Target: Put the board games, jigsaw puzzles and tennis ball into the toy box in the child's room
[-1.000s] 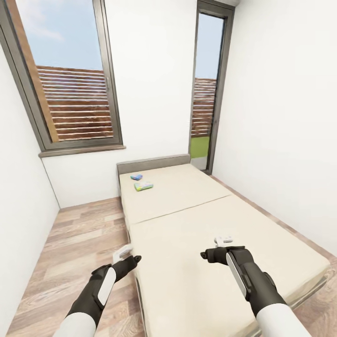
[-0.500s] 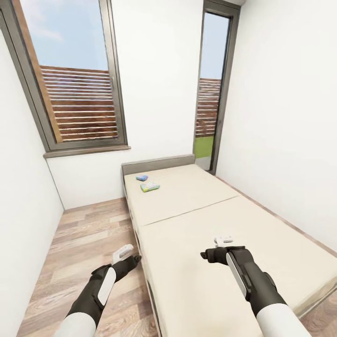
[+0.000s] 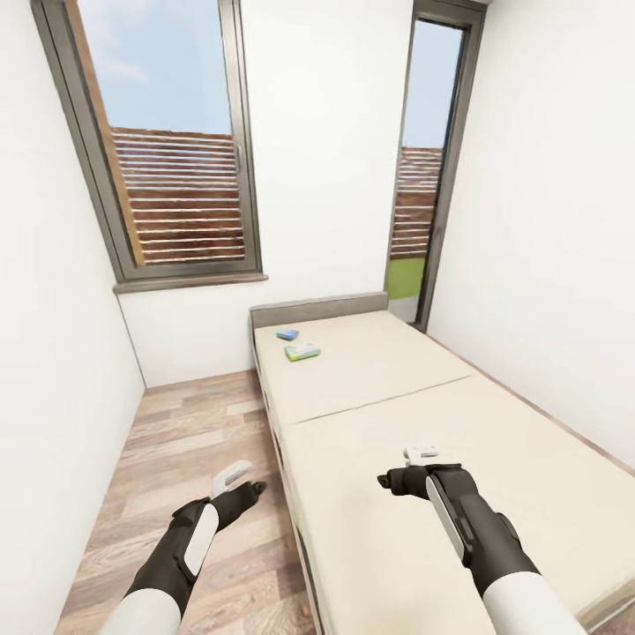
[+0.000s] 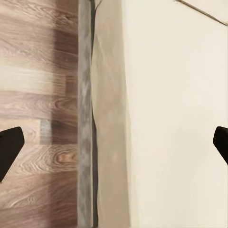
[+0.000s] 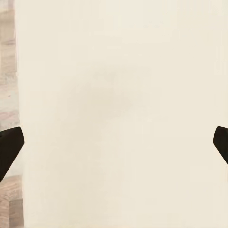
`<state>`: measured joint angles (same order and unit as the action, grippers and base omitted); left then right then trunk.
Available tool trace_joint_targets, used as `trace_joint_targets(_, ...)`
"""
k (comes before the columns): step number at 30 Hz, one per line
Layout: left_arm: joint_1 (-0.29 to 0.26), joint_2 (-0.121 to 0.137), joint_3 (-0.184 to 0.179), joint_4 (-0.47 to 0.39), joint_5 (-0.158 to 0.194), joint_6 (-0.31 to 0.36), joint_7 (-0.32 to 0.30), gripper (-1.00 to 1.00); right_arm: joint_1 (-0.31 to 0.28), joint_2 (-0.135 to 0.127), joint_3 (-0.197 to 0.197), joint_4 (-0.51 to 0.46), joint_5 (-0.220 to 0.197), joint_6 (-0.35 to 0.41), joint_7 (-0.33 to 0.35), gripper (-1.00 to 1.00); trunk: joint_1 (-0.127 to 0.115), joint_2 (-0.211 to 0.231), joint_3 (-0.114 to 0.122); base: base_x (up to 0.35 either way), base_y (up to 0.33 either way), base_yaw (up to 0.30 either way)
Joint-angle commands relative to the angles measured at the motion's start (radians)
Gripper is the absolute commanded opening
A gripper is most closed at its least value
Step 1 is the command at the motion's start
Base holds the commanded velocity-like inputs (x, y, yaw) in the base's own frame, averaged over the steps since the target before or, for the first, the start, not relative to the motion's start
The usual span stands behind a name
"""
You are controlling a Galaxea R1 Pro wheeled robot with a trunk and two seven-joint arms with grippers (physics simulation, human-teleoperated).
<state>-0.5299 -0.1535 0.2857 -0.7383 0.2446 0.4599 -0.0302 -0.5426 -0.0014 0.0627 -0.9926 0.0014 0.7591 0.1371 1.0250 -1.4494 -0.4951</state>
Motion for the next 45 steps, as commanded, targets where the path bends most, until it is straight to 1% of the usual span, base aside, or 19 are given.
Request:
trace_joint_targets(1, -0.001, -0.001, 0.006, -0.001, 0.004, 0.007, -0.003, 1.00, 0.000, 0.000, 0.000, -0.001, 0.001, 0.005, 0.002, 1.00, 0.000, -0.001, -0.001, 0.002, 0.008, 0.262)
trace_joint_targets(39, -0.001, -0.001, 0.006, -0.001, 0.004, 0.009, -0.005, 1.00, 0.000, 0.001, 0.000, -0.001, 0.002, 0.005, -0.002, 1.00, 0.000, -0.001, -0.001, 0.000, 0.001, 0.290)
trace_joint_targets(45, -0.001, -0.001, 0.006, -0.001, 0.004, 0.009, -0.005, 1.00, 0.000, 0.000, -0.001, -0.001, 0.002, 0.005, -0.002, 1.00, 0.000, -0.001, -0.001, 0.000, 0.000, 0.199)
